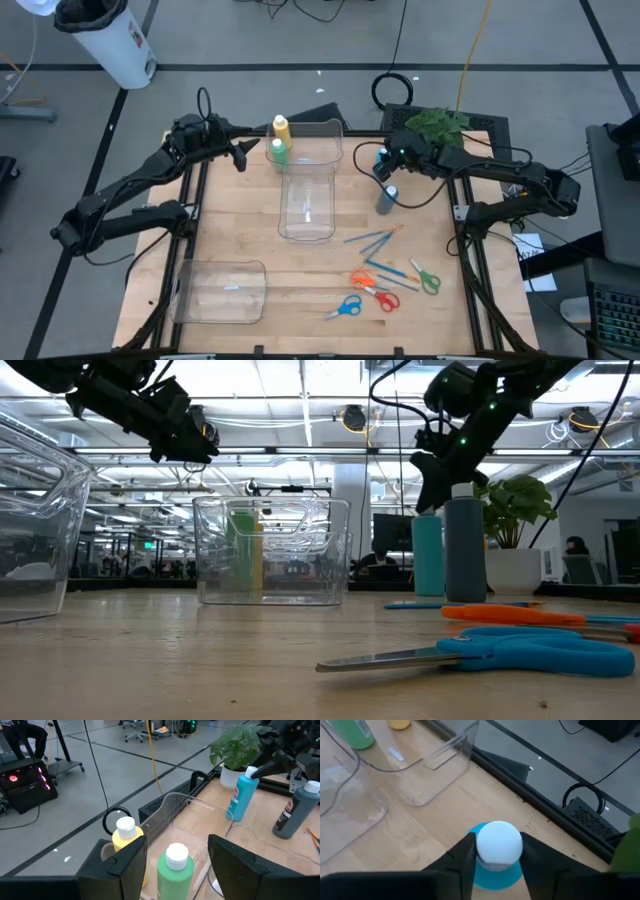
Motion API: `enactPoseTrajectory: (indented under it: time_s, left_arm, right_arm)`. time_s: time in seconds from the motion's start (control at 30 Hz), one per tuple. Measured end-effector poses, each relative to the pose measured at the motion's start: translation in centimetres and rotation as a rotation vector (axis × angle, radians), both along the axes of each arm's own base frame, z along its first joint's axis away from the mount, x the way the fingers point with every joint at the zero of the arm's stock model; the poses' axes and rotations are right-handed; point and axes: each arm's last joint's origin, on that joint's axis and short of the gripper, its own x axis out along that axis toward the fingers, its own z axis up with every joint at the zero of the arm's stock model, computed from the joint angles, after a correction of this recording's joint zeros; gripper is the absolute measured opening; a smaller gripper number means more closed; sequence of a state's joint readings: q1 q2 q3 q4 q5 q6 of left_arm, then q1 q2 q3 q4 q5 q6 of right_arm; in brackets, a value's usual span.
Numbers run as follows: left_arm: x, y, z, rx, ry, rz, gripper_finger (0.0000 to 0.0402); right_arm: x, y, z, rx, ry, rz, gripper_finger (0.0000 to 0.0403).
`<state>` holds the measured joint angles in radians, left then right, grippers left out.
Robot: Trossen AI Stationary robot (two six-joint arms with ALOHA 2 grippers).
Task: Pick & Place Paint Supplies
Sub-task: Put the blue paint bottle into the top transparent bin
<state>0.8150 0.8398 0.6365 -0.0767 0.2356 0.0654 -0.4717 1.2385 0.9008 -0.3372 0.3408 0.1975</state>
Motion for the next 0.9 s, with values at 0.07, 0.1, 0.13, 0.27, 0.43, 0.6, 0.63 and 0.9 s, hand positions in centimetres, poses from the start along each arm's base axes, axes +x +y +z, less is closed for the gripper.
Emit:
enactPoseTrajectory:
  time_s: [0.07, 0.1, 0.13, 0.27, 0.43, 0.6, 0.63, 0.9]
  left_arm:
    - [0.0, 0.0, 0.0, 0.000, 0.000, 0.000, 0.0214]
    - [0.0, 0.0, 0.0, 0.000, 0.000, 0.000, 0.0214]
    - [0.0, 0.0, 0.0, 0.000, 0.000, 0.000, 0.0214]
    - [0.0, 0.0, 0.0, 0.000, 0.000, 0.000, 0.0214]
    - [0.0, 0.0, 0.0, 0.000, 0.000, 0.000, 0.0214]
    - [0.0, 0.0, 0.0, 0.000, 0.000, 0.000, 0.0214]
    - [0.0, 0.0, 0.0, 0.000, 0.000, 0.000, 0.0214]
    - [0.0, 0.0, 0.0, -0.012, -0.009, 0.004, 0.0214]
  right_arm:
    - [0.0, 0.0, 0.0, -0.005, -0.001, 0.004, 0.0107]
    - [0.1, 0.0, 0.1, -0.008, -0.005, 0.006, 0.0107]
    - [0.1, 0.0, 0.1, -0.011, -0.009, 0.007, 0.0107]
    - [0.4, -0.2, 0.6, -0.038, -0.059, 0.008, 0.0107]
    - [1.0, -0.5, 3.8, -0.093, -0.127, 0.029, 0.0107]
    - [1.9, -0.6, 8.3, -0.164, -0.214, 0.097, 0.0107]
    - [2.1, -0.6, 9.0, -0.171, -0.231, 0.116, 0.0107]
    - [5.8, -2.2, 11.0, -0.201, -0.219, 0.247, 0.0107]
